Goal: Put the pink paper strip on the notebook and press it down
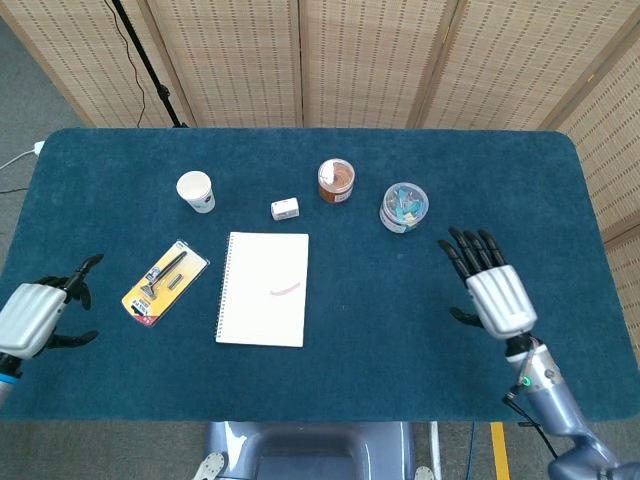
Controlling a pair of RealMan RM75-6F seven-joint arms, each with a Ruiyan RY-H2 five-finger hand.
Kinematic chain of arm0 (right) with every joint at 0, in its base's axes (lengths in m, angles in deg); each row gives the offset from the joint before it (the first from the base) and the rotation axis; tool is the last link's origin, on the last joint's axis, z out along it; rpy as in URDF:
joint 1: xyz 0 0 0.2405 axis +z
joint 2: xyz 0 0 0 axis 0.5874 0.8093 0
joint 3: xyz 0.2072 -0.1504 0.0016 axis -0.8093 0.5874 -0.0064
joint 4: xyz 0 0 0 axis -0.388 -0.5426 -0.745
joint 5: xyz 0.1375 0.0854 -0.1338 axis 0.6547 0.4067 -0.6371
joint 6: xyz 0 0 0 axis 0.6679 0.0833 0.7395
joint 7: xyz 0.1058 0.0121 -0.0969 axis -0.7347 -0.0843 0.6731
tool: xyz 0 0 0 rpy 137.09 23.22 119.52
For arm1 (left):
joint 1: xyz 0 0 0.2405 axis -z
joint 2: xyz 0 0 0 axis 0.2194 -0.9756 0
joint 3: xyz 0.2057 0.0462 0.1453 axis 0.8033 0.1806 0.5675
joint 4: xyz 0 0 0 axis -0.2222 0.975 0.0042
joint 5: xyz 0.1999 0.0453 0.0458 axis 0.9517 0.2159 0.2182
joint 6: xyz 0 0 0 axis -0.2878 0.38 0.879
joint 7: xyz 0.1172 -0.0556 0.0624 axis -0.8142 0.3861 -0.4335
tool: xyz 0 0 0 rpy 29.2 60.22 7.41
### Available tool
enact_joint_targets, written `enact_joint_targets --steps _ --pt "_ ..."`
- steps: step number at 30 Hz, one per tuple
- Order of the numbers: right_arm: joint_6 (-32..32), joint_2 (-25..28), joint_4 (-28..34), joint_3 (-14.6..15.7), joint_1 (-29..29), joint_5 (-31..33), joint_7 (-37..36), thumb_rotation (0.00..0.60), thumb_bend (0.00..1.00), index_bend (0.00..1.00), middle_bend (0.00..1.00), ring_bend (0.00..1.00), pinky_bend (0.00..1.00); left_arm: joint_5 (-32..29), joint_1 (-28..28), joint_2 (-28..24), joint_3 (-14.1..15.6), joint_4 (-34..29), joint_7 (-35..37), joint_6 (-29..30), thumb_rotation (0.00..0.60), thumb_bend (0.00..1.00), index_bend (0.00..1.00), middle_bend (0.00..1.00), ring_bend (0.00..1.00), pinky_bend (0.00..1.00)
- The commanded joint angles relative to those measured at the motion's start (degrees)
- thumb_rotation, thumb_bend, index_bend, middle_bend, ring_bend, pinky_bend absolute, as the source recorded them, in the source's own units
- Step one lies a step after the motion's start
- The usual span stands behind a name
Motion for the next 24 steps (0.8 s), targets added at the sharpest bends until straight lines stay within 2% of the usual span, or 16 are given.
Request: enact_joint_targets --steps 1,3,8,12,15,18,20,21,22,24 --pt "4.0 3.1 -0.3 3.0 -4.8 -2.1 -4.7 0.6 0.0 0.0 0.0 0.0 0.0 -2.2 2.7 -0.9 -0.8 -3.8 -3.8 -4.4 0.6 0.0 0.0 0.82 0.78 0.87" --pt "5.6 3.4 -0.9 3.4 -6.6 -2.6 -6.5 0.6 0.0 0.0 0.0 0.0 0.0 -4.3 4.1 -1.2 -1.4 -6.3 -7.6 -6.7 0.6 0.0 0.0 0.85 0.81 0.9" --pt "7.8 5.0 -0.4 4.2 -11.0 -1.8 -13.4 0.6 0.0 0.0 0.0 0.0 0.0 -12.3 8.8 0.5 -3.2 -12.2 -18.5 -13.0 0.6 0.0 0.0 0.85 0.81 0.91" --pt "8.2 5.4 -0.1 4.2 -12.7 -1.9 -17.1 0.6 0.0 0.0 0.0 0.0 0.0 -17.2 11.6 2.8 -3.8 -14.0 -23.2 -15.7 0.6 0.0 0.0 0.85 0.81 0.91" --pt "7.8 5.4 -0.4 4.0 -13.2 -2.4 -18.7 0.6 0.0 0.0 0.0 0.0 0.0 -19.9 13.3 4.9 -4.0 -14.4 -26.2 -16.6 0.6 0.0 0.0 0.84 0.79 0.91" --pt "7.3 5.9 -0.5 3.3 -13.1 -2.7 -19.5 0.6 0.0 0.0 0.0 0.0 0.0 -22.9 15.0 7.0 -4.1 -14.6 -29.3 -17.2 0.6 0.0 0.0 0.77 0.72 0.88" --pt "7.2 5.9 -0.7 2.6 -13.3 -2.6 -19.4 0.6 0.0 0.0 0.0 0.0 0.0 -25.9 16.2 8.3 -4.1 -14.9 -32.2 -17.0 0.6 0.0 0.0 0.66 0.61 0.75" --pt "6.9 5.9 -0.7 2.5 -13.3 -2.5 -19.6 0.6 0.0 0.0 0.0 0.0 0.0 -27.3 16.7 8.8 -4.1 -15.3 -33.4 -16.8 0.6 0.0 0.0 0.55 0.5 0.6" --pt "6.6 6.0 -0.7 2.3 -13.3 -2.5 -19.8 0.6 0.0 0.0 0.0 0.0 0.0 -28.7 17.1 9.2 -4.0 -15.6 -34.7 -16.5 0.6 0.0 0.0 0.39 0.35 0.42" --pt "6.0 6.1 -0.7 2.0 -13.3 -2.4 -20.3 0.6 0.0 0.0 0.0 0.0 0.0 -32.4 18.3 10.1 -4.0 -16.6 -37.8 -15.7 0.6 0.0 0.0 0.13 0.11 0.13"
